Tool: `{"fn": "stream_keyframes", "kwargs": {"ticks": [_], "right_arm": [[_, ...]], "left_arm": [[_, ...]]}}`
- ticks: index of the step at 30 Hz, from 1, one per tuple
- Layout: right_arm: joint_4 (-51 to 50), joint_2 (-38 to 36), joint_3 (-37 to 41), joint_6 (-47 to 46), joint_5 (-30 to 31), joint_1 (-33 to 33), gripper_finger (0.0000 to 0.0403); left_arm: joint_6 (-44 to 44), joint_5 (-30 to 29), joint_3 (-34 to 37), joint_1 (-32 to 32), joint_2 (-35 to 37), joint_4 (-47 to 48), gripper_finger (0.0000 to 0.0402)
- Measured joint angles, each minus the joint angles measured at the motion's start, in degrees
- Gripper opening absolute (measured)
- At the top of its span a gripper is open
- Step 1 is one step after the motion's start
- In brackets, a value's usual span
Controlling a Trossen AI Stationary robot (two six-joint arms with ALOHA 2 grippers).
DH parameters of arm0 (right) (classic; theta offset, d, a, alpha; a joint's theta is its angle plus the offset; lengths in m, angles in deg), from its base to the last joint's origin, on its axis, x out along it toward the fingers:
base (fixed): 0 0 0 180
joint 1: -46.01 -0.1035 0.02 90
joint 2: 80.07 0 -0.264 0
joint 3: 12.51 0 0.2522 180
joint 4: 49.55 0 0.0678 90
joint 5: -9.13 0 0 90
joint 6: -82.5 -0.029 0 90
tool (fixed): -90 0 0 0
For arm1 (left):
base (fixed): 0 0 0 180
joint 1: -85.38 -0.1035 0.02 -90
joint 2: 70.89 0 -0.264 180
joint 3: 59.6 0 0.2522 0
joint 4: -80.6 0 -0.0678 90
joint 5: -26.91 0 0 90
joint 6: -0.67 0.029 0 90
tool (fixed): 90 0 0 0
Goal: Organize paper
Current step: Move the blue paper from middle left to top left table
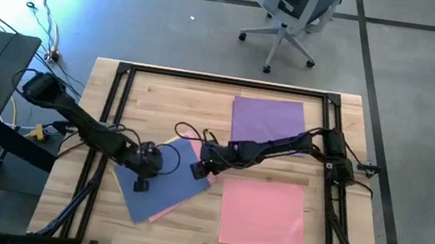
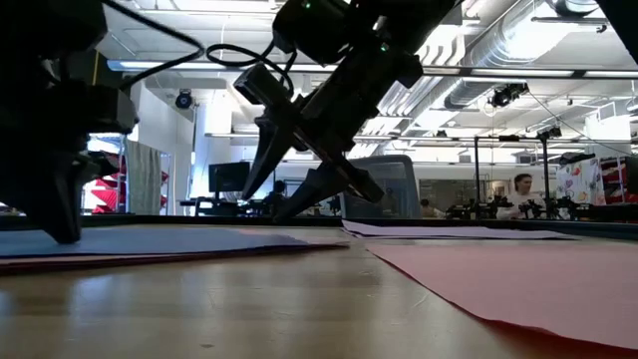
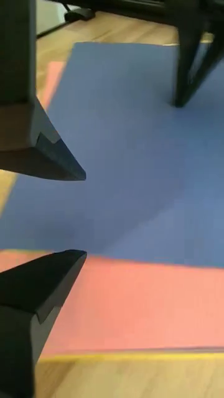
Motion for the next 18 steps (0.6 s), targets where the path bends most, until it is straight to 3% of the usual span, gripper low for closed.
{"fn": "stream_keyframes", "kwargs": {"ticks": [5, 11, 18], "right_arm": [[-4.38, 0.0, 0.0, 0.01, -0.04, -0.09, 0.0198], [-4.68, 0.44, -0.02, 1.42, 0.03, -1.23, 0.0232], [4.75, 2.9, -0.02, 1.55, 0.43, -3.79, 0.02]], "left_arm": [[2.64, 1.18, -0.01, -1.21, -4.73, -7.96, 0.0], [2.33, 2.48, 0.04, -2.58, -5.37, -9.04, 0.0], [2.32, 3.24, 0.12, -3.59, -5.42, -9.3, 0.0]]}}
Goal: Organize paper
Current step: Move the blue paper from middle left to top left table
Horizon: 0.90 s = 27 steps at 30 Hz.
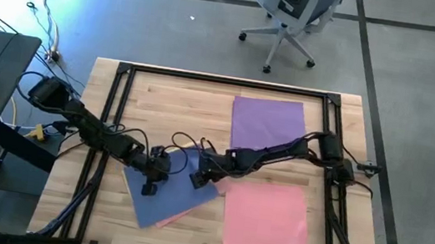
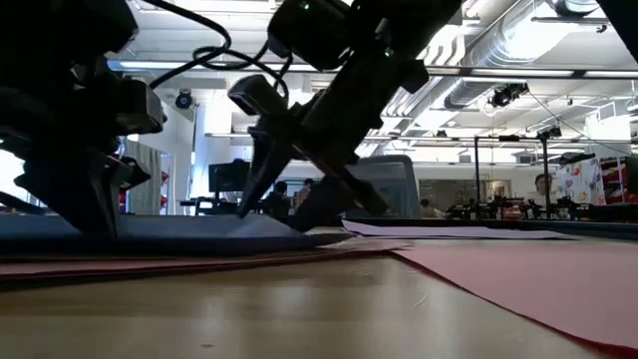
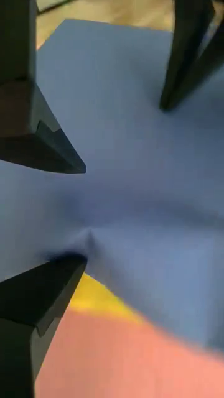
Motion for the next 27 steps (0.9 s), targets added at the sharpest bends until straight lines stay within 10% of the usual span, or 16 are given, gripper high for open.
{"fn": "stream_keyframes", "kwargs": {"ticks": [17, 27], "right_arm": [[0.44, 0.18, 0.0, -4.52, 0.84, -0.58, 0.0009], [-2.05, -1.84, 0.0, -12.79, -1.65, -0.43, 0.0]], "left_arm": [[0.3, 0.36, 0.17, -0.13, 0.48, -0.56, 0.0], [2.78, -2.33, -11.67, -0.11, 8.45, 20.36, 0.0]]}}
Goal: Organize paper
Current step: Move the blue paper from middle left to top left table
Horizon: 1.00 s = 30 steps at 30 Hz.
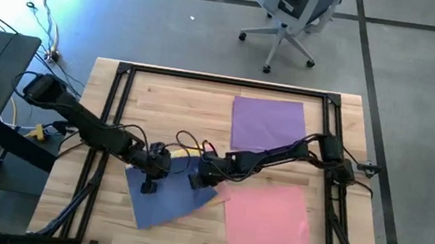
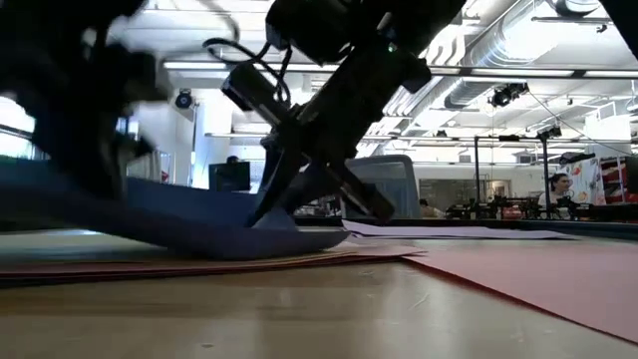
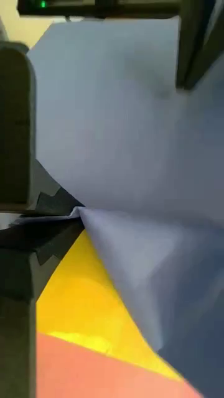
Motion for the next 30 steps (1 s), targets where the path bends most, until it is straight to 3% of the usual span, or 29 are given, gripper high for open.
{"fn": "stream_keyframes", "kwargs": {"ticks": [7, 12, 22, 30], "right_arm": [[-0.91, -5.63, -0.26, -2.32, 4.01, 2.32, 0.0], [-5.99, -8.68, -2.19, -1.38, 6.99, 5.63, 0.0], [-16.99, -8.73, -13.88, 7.64, 10.29, 15.3, 0.0], [-17.34, -8.52, -16.4, 8.78, 11.42, 23.19, 0.0]], "left_arm": [[2.63, -7.43, -15.0, 0.31, 5.76, 22.05, 0.0], [0.92, -13.56, -26.52, 0.89, 10.12, 31.76, 0.0], [2.07, -23.71, -44.64, 2.96, 18.26, 32.3, 0.0], [1.97, -30.45, -45.8, 3.19, 22.7, 35.05, 0.0]]}}
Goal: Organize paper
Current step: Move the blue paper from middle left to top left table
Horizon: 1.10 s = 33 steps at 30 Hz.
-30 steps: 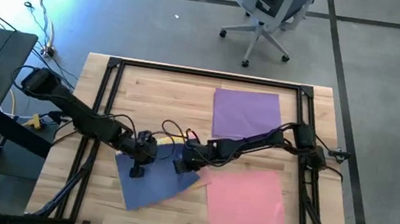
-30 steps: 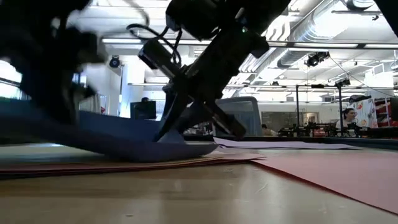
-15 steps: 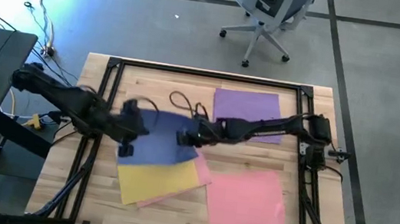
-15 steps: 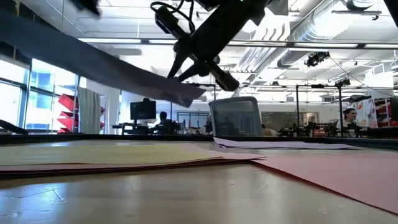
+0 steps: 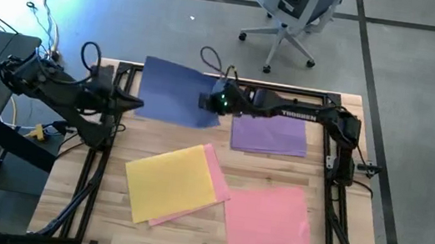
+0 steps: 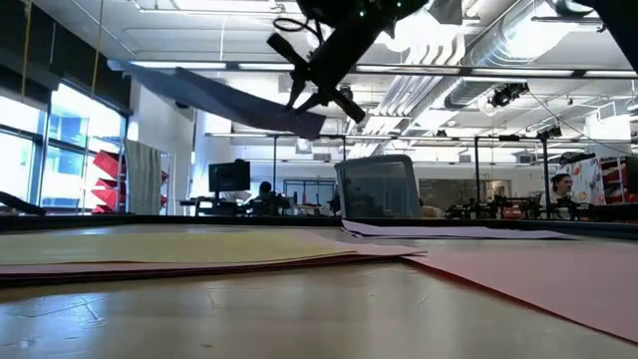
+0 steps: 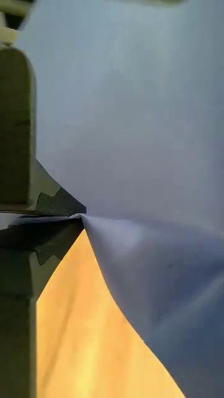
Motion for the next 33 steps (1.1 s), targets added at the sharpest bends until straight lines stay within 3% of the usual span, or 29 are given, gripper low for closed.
{"fn": "stream_keyframes", "kwargs": {"ticks": [8, 11, 22, 26, 33], "right_arm": [[0.2, 6.08, -0.04, 2.64, -5.92, 4.83, 0.0], [2.35, 9.08, -0.03, 2.89, -7.55, 5.87, 0.0], [8.16, 15.93, 0.01, 2.81, -11.35, 6.04, 0.0], [8.25, 16.11, 0.01, 4.6, -10.37, 5.29, 0.0], [8.19, 16.11, 0.01, 4.99, -9.77, 4.49, 0.0]], "left_arm": [[-1.84, -7.99, 0.02, -0.5, -1.66, 6.68, 0.0], [-2.53, -8.17, 0.04, -2.09, -2.78, 8.88, 0.0], [-8.41, 1.79, 2.37, -17.18, -6.58, 13.66, 0.0], [-7.63, 7.09, 8.65, -23.18, -7.52, 10.34, 0.0], [-2.9, 18.8, 25.06, -31.77, -9.62, -5.83, 0.0]]}}
